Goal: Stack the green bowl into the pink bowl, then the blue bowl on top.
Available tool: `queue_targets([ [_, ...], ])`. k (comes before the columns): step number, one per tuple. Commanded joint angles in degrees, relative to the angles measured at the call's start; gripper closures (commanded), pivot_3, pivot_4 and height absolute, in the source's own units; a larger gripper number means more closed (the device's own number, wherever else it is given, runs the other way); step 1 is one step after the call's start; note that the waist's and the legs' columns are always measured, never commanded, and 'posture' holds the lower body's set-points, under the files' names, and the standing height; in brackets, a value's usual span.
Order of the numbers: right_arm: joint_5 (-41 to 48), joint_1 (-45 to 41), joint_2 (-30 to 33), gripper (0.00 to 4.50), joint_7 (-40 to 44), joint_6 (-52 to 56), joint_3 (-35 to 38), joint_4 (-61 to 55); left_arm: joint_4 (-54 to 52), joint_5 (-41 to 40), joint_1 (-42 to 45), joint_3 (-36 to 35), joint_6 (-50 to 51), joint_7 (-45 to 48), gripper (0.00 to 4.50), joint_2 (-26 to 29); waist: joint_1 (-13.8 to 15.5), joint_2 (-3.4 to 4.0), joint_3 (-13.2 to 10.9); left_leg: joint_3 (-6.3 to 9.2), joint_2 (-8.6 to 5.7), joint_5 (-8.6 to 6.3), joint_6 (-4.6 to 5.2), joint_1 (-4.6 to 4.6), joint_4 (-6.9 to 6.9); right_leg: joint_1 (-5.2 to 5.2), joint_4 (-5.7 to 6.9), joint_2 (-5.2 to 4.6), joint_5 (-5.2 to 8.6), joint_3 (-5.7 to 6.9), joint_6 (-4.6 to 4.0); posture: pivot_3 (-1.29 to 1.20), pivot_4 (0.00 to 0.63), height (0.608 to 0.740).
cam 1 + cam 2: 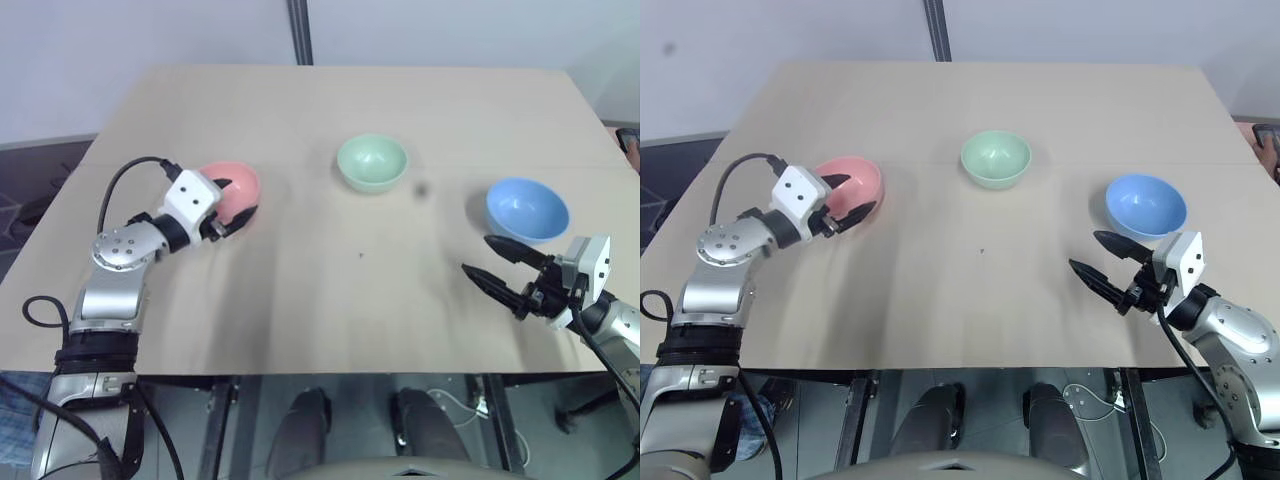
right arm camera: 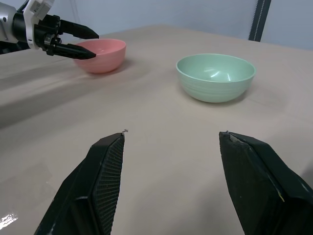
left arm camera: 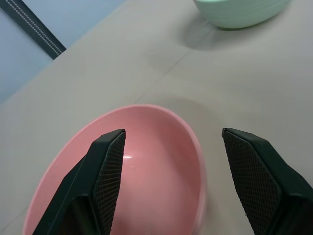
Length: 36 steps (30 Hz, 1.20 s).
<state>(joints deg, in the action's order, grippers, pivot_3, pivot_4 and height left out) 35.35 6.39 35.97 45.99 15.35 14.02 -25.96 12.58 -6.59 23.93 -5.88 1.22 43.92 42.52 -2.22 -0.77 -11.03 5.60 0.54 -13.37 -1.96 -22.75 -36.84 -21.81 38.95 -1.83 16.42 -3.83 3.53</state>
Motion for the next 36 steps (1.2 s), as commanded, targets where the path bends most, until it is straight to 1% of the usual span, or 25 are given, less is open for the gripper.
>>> queue_targets([
  [1,0.22,0.14,0.33,1.26,0.06,-0.39,1.26,-1.69,-0.99,3.54,-0.86,1.98,0.58,0.22,1.17,2.19,-0.02,0.00,0.00,0.00,0.00,0.00,0.00,0.00,0.00,0.00,0.00,0.00,0.00,0.00,0.00,0.00,0.150,0.740],
  [5,0.06,0.24,0.27,1.26,0.04,-0.39,1.26,-1.68,-0.35,5.52,-1.81,3.48,2.30,0.29,1.17,2.92,-0.04,0.00,0.00,0.00,0.00,0.00,0.00,0.01,0.00,0.00,0.00,0.01,0.00,0.00,0.00,0.00,0.150,0.740],
  [10,-0.28,0.18,0.19,1.26,0.09,-0.55,1.25,-1.46,-1.16,5.16,-2.58,3.54,4.12,1.13,1.17,2.84,0.00,0.00,0.00,0.00,0.00,0.00,0.00,0.00,0.00,0.00,0.00,0.01,0.00,0.00,0.00,0.00,0.150,0.740],
  [11,-0.35,0.15,0.17,1.26,0.10,-0.57,1.22,-1.46,-1.40,4.85,-2.63,3.44,4.04,1.46,1.67,2.74,0.00,0.00,0.00,0.00,0.00,0.00,0.00,0.00,0.00,0.00,0.00,0.01,0.00,0.00,0.00,0.00,0.150,0.740],
  [12,-0.38,0.12,0.16,1.26,0.12,-0.58,1.20,-1.46,-1.64,4.59,-2.65,3.37,4.09,1.65,1.93,2.63,0.00,0.00,0.00,0.00,0.00,0.00,0.00,0.00,0.00,0.00,0.00,0.01,0.00,0.00,0.00,0.00,0.150,0.740],
  [15,-0.42,0.03,0.12,1.26,0.15,-0.56,1.14,-1.45,-1.71,4.97,-2.39,3.51,4.27,1.35,3.41,2.45,0.00,0.00,0.00,0.00,0.00,0.00,0.00,0.00,0.00,0.00,0.00,0.01,0.00,0.00,0.00,0.00,0.150,0.740],
  [16,-0.46,-0.02,0.12,1.26,0.15,-0.55,1.09,-1.46,-1.61,5.06,-2.31,3.57,4.15,1.41,4.04,2.47,0.00,0.00,0.00,0.00,0.00,0.00,0.00,0.00,0.00,0.00,0.00,0.01,0.00,0.00,0.00,0.00,0.150,0.740],
  [17,-0.49,-0.07,0.13,1.26,0.14,-0.53,1.07,-1.45,-1.54,5.11,-2.26,3.57,4.03,1.42,4.46,2.47,0.01,0.03,0.04,0.00,0.00,0.00,0.00,0.00,0.00,0.00,0.01,0.01,0.00,0.00,0.00,0.00,0.150,0.740],
  [22,-0.71,-0.10,0.01,1.26,0.11,-0.65,1.06,-1.19,-2.44,3.92,-1.54,2.71,1.63,1.08,4.46,1.56,0.01,0.09,0.07,0.02,0.00,0.00,0.00,0.04,-0.01,0.04,0.01,0.00,0.00,0.01,0.00,0.00,0.150,0.740],
  [27,-0.61,-0.22,-0.15,1.26,0.06,-0.48,0.83,-1.46,-10.11,-1.23,-1.20,4.02,0.70,6.93,4.46,0.24,0.14,0.07,0.06,0.03,-0.01,0.00,0.00,-0.02,-0.03,0.03,0.00,-0.01,0.00,0.02,0.00,0.00,0.150,0.740],
  [31,-0.98,-0.88,-0.30,1.26,0.24,-0.72,0.33,-0.71,-17.62,-4.01,-1.60,8.51,-1.17,14.58,4.46,-0.13,0.14,0.07,0.06,0.02,-0.03,0.00,0.00,-0.02,-0.03,0.04,-0.01,-0.04,0.00,0.02,0.00,0.00,0.150,0.740],
  [36,-1.50,-1.63,-0.52,1.26,0.60,-1.09,-0.35,-0.04,-22.35,-3.50,-0.93,15.01,-3.54,20.88,4.46,-0.58,-0.07,0.07,0.06,0.01,-0.01,0.00,0.00,0.02,-0.03,0.05,0.01,0.01,0.00,0.00,0.00,0.00,0.150,0.740],
])
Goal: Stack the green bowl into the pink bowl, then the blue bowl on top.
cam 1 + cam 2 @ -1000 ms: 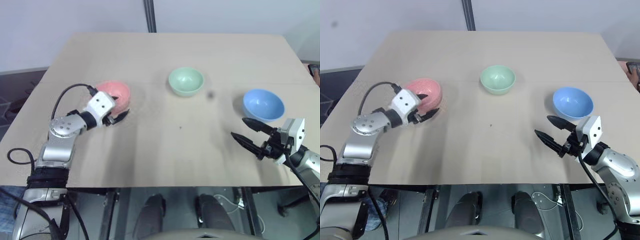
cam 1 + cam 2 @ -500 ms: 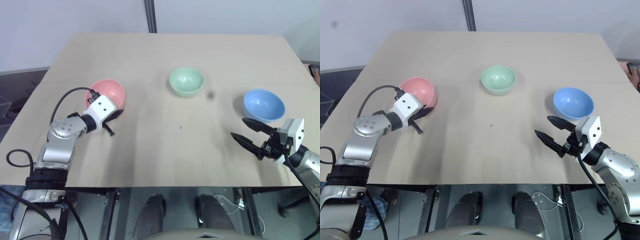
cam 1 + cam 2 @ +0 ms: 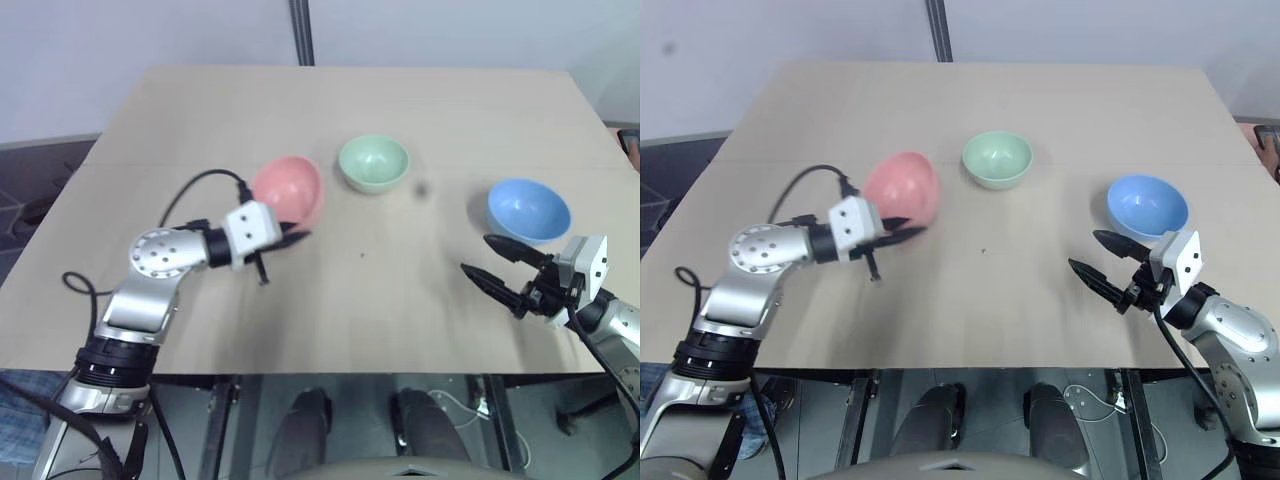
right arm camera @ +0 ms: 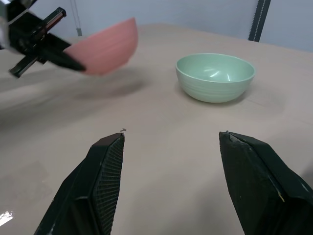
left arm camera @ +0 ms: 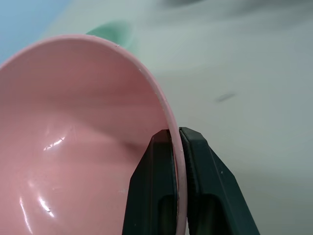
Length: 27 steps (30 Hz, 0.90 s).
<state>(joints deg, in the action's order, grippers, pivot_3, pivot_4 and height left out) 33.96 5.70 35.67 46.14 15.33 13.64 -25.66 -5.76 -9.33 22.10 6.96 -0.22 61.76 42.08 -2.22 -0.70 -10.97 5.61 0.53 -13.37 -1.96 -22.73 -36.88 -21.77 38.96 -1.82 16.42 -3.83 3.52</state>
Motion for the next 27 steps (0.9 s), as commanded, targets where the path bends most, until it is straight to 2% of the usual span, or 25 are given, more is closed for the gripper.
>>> queue_targets([
  [1,-0.16,-1.17,-0.20,1.26,0.50,-1.15,-0.05,-0.20,-4.92,-0.80,0.89,3.22,-2.16,4.12,4.46,-0.08,-0.11,0.00,0.00,-0.01,0.01,0.00,0.00,0.01,0.00,0.00,0.00,0.01,0.00,-0.01,0.00,0.00,0.150,0.740],
  [7,-0.59,-1.86,-0.22,1.26,0.80,-1.43,-0.20,0.35,-3.46,3.27,2.35,7.27,-6.70,7.20,4.46,0.38,-0.03,0.00,0.00,-0.01,0.01,0.00,0.00,0.00,0.00,0.00,0.00,0.02,0.00,-0.02,0.00,0.00,0.150,0.740],
  [11,-0.88,-1.79,-0.46,1.26,0.82,-1.66,-0.31,0.41,2.47,11.12,4.70,9.49,-13.24,4.65,4.46,0.16,0.02,0.00,0.00,-0.01,0.00,0.00,0.00,0.00,-0.02,0.00,0.00,0.02,0.00,-0.02,0.00,0.00,0.150,0.740],
  [14,-0.98,-1.80,-0.59,1.26,0.86,-1.77,-0.33,0.51,5.47,12.95,6.05,9.74,-15.51,2.53,4.46,-1.52,0.00,0.00,0.00,0.00,-0.01,0.00,0.01,-0.01,-0.04,0.01,-0.01,0.02,0.00,-0.02,0.00,0.00,0.150,0.740],
  [17,-1.11,-1.87,-0.65,1.26,0.85,-1.86,-0.39,0.61,8.60,14.82,7.17,9.74,-18.38,-0.02,3.33,-3.42,0.03,0.00,0.00,0.00,-0.01,0.00,0.01,-0.03,-0.04,0.00,-0.02,0.02,0.00,-0.01,0.00,0.00,0.150,0.740],
  [21,-1.13,-1.89,-0.64,1.26,1.04,-1.83,-0.36,0.58,11.05,15.39,7.95,9.18,-22.07,-3.20,1.34,-5.69,0.00,0.00,0.00,0.01,-0.01,0.00,0.01,-0.02,-0.07,0.01,0.00,0.02,0.00,-0.01,0.00,0.00,0.150,0.740],
  [24,-1.26,-1.90,-0.52,1.26,1.19,-1.90,-0.21,0.74,9.71,13.17,7.92,8.16,-22.01,-3.97,0.29,-6.99,0.03,0.00,0.00,0.01,-0.01,0.00,0.01,-0.03,-0.08,0.01,0.00,0.02,0.00,-0.01,0.01,0.00,0.150,0.740],
  [27,-1.35,-1.89,-0.41,1.26,1.38,-1.98,-0.14,0.85,6.16,7.86,7.20,7.08,-18.02,-2.20,0.29,-7.44,-0.01,0.00,0.00,0.02,0.00,0.00,0.01,-0.02,-0.08,0.01,0.02,0.02,0.00,-0.01,0.00,0.00,0.150,0.740],
])
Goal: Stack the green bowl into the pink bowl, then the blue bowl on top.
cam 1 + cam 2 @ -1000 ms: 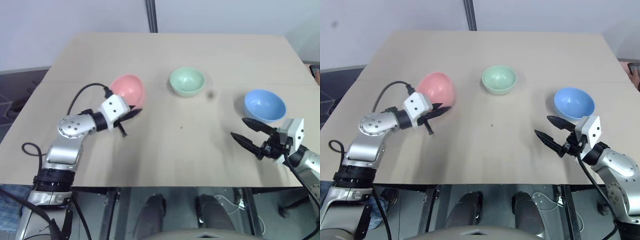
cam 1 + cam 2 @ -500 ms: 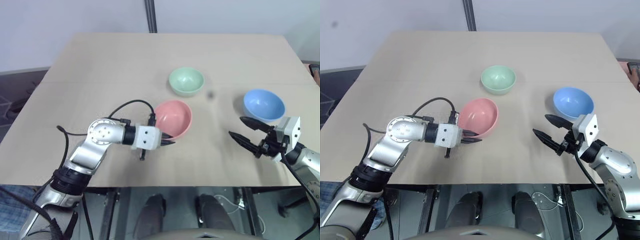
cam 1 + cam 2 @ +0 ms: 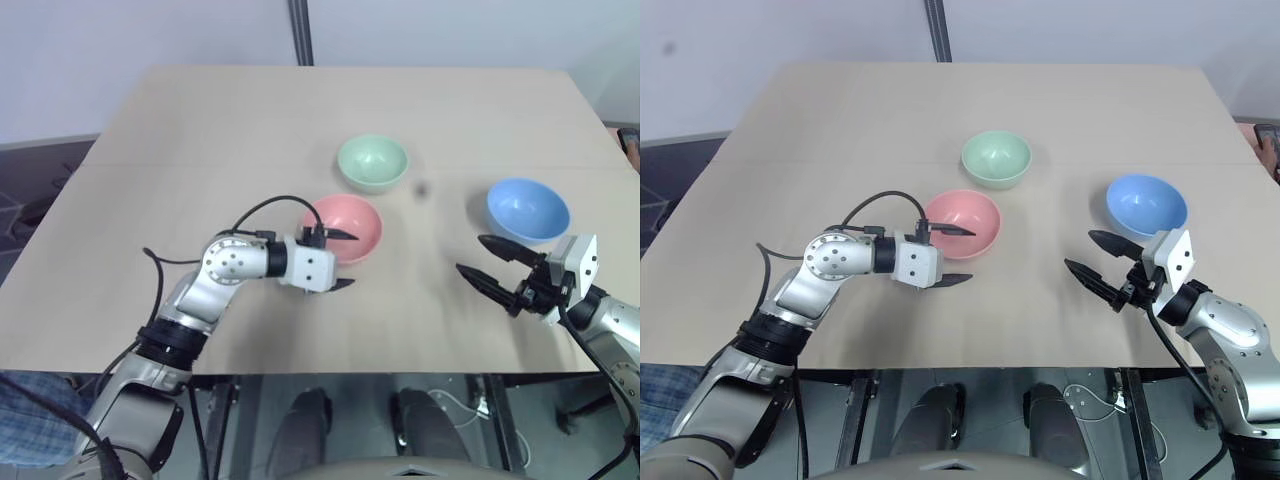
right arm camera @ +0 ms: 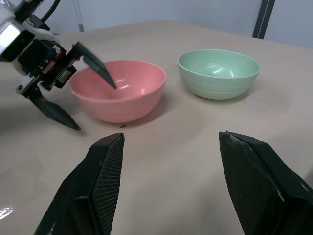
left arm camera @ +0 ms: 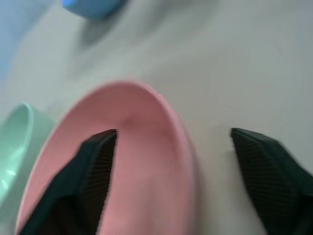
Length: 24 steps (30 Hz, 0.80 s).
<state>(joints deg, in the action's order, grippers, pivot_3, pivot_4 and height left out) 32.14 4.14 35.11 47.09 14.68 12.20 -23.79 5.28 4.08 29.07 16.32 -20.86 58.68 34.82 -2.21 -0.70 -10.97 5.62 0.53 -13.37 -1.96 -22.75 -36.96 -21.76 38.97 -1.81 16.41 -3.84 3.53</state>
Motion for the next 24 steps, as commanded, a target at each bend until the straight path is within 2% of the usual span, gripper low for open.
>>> queue_targets([
  [1,0.46,-0.32,0.18,1.26,0.51,-1.34,1.31,-1.00,-6.89,-8.40,-0.38,-2.80,5.10,1.82,0.29,-0.07,-0.02,0.00,0.00,0.00,0.00,0.00,0.00,0.00,0.00,0.00,0.00,0.00,0.00,0.00,0.00,0.00,0.150,0.740],
  [4,0.47,-0.31,0.26,1.26,0.68,-1.31,1.36,-0.94,-12.73,-16.10,-2.47,-4.57,13.54,3.73,0.29,0.94,-0.11,0.00,0.00,0.00,0.00,0.00,0.00,0.00,0.00,0.01,0.01,-0.01,0.00,0.00,0.00,0.00,0.150,0.740],
  [8,0.46,-0.37,0.59,1.26,1.16,-1.20,1.37,-0.61,-19.57,-26.58,-4.71,-10.02,26.46,0.91,0.29,1.02,-0.09,0.01,0.00,0.03,0.02,0.00,0.00,0.01,-0.02,0.01,0.04,0.00,0.00,0.02,0.00,0.00,0.150,0.740],
  [13,-0.67,-2.16,1.24,1.26,1.41,-0.58,0.71,1.05,-21.27,-28.73,-8.00,-16.39,34.14,-5.28,0.29,1.74,-0.15,0.01,0.00,0.04,0.01,0.00,0.00,0.02,-0.14,0.07,0.05,0.00,0.00,0.03,0.00,0.00,0.150,0.740],
  [15,-3.75,-4.01,2.02,1.26,-0.41,0.26,-0.32,3.28,-21.40,-28.64,-9.95,-19.12,35.60,-7.11,0.29,2.43,-0.28,0.02,0.00,0.02,0.03,0.00,0.00,0.05,-0.13,0.06,0.05,0.02,0.00,0.02,0.00,0.00,0.150,0.740],
  [20,-11.04,-12.19,2.15,1.26,-5.40,0.70,-2.84,11.83,-22.86,-30.17,-14.88,-26.30,39.02,-10.53,0.29,4.45,-0.13,0.03,-0.01,0.04,0.04,0.00,0.00,0.02,-0.13,0.04,0.04,0.04,0.00,0.03,0.00,0.00,0.150,0.740],
  [24,-12.54,-20.93,0.53,1.26,-5.06,-1.17,-5.09,17.15,-25.92,-35.45,-18.90,-31.70,42.67,-8.46,0.29,7.19,-0.18,0.07,-0.06,-0.04,0.05,0.00,0.00,0.02,-0.10,0.00,0.02,0.02,0.00,-0.02,0.00,0.00,0.150,0.740],
])
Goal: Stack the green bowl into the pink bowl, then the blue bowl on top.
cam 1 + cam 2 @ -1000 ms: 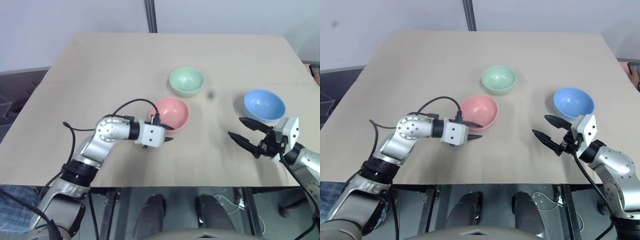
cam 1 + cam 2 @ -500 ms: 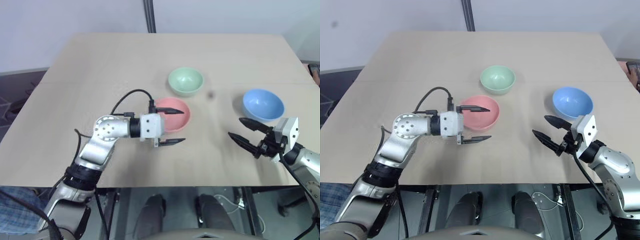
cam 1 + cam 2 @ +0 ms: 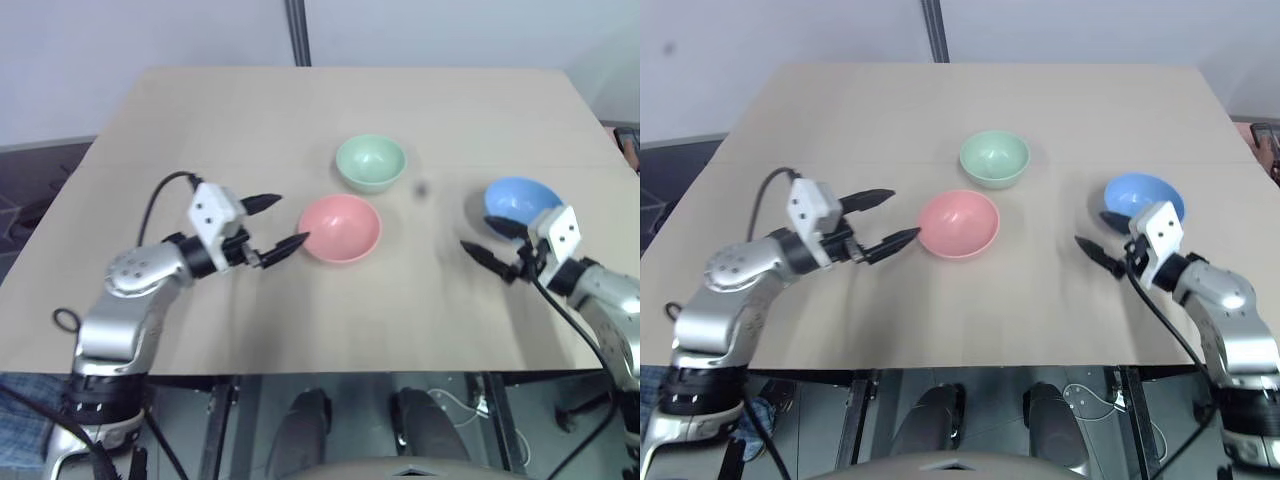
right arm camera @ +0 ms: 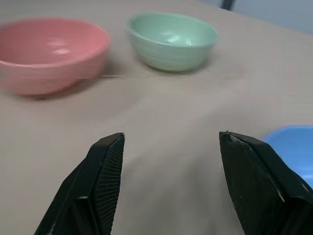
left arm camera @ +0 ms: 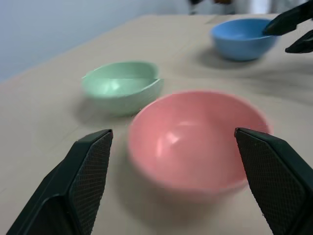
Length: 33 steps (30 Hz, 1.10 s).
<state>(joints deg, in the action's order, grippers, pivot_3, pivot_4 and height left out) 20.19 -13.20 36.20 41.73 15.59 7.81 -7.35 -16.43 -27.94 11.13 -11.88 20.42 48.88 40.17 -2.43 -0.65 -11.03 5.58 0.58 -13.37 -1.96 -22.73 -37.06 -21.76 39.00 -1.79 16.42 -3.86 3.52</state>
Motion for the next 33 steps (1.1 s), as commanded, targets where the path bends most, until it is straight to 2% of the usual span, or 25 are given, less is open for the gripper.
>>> queue_targets([
  [1,-1.70,-7.01,-1.08,1.26,0.58,-2.21,-2.37,2.47,-5.01,-5.25,-1.88,-4.77,2.52,2.80,0.29,3.09,0.05,0.02,-0.01,0.01,0.00,0.00,0.00,0.01,0.03,0.00,0.00,0.00,0.00,0.00,0.00,0.00,0.150,0.740],
  [8,-11.54,-28.09,-5.86,1.26,2.14,-3.33,-14.02,17.77,-5.48,-10.13,-3.52,-7.44,4.95,9.12,0.29,8.49,-0.09,0.08,-0.07,-0.03,0.01,0.00,0.00,0.01,0.06,-0.06,0.00,0.01,0.00,0.00,-0.01,0.00,0.150,0.740],
  [11,-16.55,-33.20,-7.62,1.26,1.87,-3.27,-18.63,23.25,-5.16,-10.61,-3.28,-7.25,5.11,10.55,0.29,9.33,0.07,0.08,-0.07,-0.01,-0.01,0.00,0.00,-0.03,0.10,-0.08,-0.04,-0.01,-0.01,0.02,-0.02,0.00,0.150,0.740],
  [19,-28.35,-43.80,-13.78,1.26,-0.32,-3.89,-27.54,38.18,-3.57,-9.83,-2.85,-7.69,4.60,11.62,0.29,10.39,-0.15,0.09,-0.08,-0.05,-0.04,0.01,-0.02,-0.16,0.34,-0.36,-0.03,-0.06,-0.01,-0.01,-0.03,0.00,0.150,0.740],
  [33,-35.87,-53.98,-20.62,1.26,-0.79,-10.42,-30.23,54.68,-5.08,-8.30,-8.82,-13.94,4.15,8.40,0.29,10.53,-1.55,0.09,-0.08,-0.13,-0.03,0.01,-0.03,-0.17,0.52,-0.50,-0.03,-0.06,-0.01,-0.10,-0.05,0.00,0.150,0.740],
])
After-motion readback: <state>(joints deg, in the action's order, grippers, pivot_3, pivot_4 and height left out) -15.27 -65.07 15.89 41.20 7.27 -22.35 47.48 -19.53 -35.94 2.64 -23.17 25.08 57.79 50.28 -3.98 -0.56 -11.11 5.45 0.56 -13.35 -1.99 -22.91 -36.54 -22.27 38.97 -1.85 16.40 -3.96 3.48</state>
